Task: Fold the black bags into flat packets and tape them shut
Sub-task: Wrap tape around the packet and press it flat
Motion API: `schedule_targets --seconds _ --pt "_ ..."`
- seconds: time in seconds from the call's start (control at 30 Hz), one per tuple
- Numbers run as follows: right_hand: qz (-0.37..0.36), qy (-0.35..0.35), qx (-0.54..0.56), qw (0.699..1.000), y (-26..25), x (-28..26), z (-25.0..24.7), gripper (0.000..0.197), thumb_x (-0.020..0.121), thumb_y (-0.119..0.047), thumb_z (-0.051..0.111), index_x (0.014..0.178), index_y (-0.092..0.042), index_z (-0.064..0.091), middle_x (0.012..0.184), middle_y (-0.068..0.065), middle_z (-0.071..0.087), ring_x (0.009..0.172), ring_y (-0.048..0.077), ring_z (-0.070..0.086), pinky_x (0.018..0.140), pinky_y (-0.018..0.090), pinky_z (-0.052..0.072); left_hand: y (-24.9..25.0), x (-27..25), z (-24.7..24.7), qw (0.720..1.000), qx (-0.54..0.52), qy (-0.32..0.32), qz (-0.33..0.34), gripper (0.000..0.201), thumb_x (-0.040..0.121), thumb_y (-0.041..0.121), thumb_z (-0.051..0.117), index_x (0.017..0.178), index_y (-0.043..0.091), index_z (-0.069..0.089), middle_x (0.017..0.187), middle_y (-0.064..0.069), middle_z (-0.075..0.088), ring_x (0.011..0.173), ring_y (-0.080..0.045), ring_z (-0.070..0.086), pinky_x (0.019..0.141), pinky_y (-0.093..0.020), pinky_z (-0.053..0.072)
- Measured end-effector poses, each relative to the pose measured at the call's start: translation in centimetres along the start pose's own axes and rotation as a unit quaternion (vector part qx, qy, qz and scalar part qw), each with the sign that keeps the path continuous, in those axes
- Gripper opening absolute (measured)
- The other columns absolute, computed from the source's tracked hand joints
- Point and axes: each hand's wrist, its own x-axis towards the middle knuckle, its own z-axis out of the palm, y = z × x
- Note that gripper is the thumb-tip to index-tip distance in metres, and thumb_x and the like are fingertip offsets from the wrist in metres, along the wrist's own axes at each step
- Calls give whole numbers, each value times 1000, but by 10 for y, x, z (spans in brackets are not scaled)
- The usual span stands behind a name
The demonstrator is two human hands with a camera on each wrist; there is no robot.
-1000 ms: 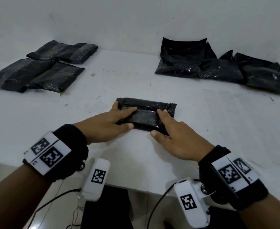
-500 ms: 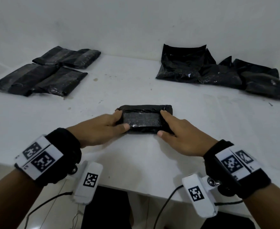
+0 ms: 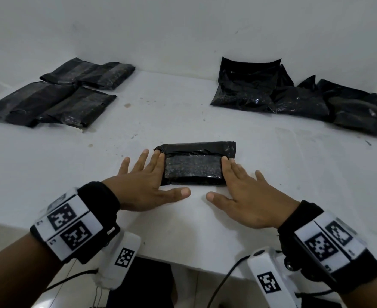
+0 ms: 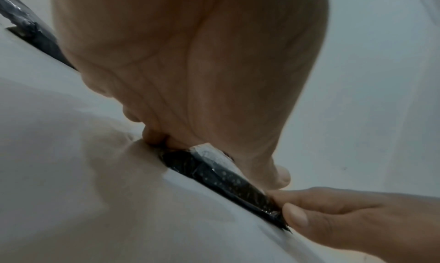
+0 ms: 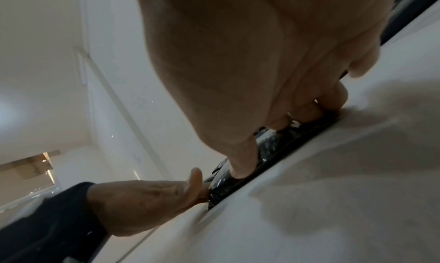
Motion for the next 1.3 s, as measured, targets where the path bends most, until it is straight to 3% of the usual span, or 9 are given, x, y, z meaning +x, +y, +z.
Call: schedule_targets --seconds 0.17,0.27,0.4,0.6,0.87,1.07,1.17,1.23,1.3 --pt "48 6 -84 995 -6 5 -1 104 86 -80 15 155 -9 -14 166 2 -11 151 25 -16 111 68 -17 3 -1 1 1000 2 5 -8 141 37 103 -6 148 18 -31 156 6 -35 140 -13 -37 116 -52 -19" --pt "63 7 -115 991 -8 8 -4 112 80 -87 14 156 -9 -9 166 1 -4 151 30 -15 106 72 -19 3 -1 1 1000 -3 5 -6 143 34 104 -9 148 20 -32 155 8 -36 140 -15 -37 116 -53 -19" --pt "67 4 -111 992 -8 5 -5 111 79 -87 14 156 -12 -11 166 -1 -7 152 30 -12 107 71 -18 0 -10 -2 999 -38 9 15 133 46 100 5 148 23 -32 155 6 -36 140 -18 -37 117 -51 -18" --pt "60 10 -83 995 -5 4 -4 106 82 -85 18 157 -15 -12 166 -4 -10 152 28 -12 110 67 -19 10 -30 4 998 -24 57 15 123 63 92 14 148 16 -32 152 3 -41 138 -17 -41 117 -45 -20" --pt "49 17 -62 997 -2 6 -2 104 84 -84 22 157 -19 -13 165 -6 -11 152 27 -10 112 65 -17 8 -13 0 1000 21 5 -2 146 33 103 -10 151 18 -24 158 3 -30 141 -17 -37 117 -50 -19" --pt "48 5 -47 998 -3 5 -4 105 85 -82 26 156 -18 -14 165 -6 -12 152 25 -12 113 64 -17 2 -10 -5 1000 25 1 9 139 39 103 -5 151 23 -25 159 5 -28 143 -19 -34 117 -53 -18" --pt "37 6 22 999 1 0 -9 96 89 -77 30 157 -22 -10 166 -7 -6 152 21 -10 115 61 -16 1 -16 -12 999 -2 54 6 128 58 99 14 155 20 -16 163 -1 -18 145 -24 -31 117 -51 -17" --pt "27 25 77 996 4 -2 -12 85 95 -67 34 158 -25 -6 166 -5 4 153 21 -5 118 57 -13 10 -21 -20 989 27 145 -12 113 80 82 36 155 10 -10 164 -10 -12 147 -29 -26 119 -51 -12" --pt "20 49 118 992 8 0 -13 79 100 -55 39 158 -24 -4 164 1 20 153 23 3 119 56 -9 28 -24 -27 967 67 245 22 95 91 61 51 155 8 5 164 -14 2 150 -32 -13 121 -49 -2"
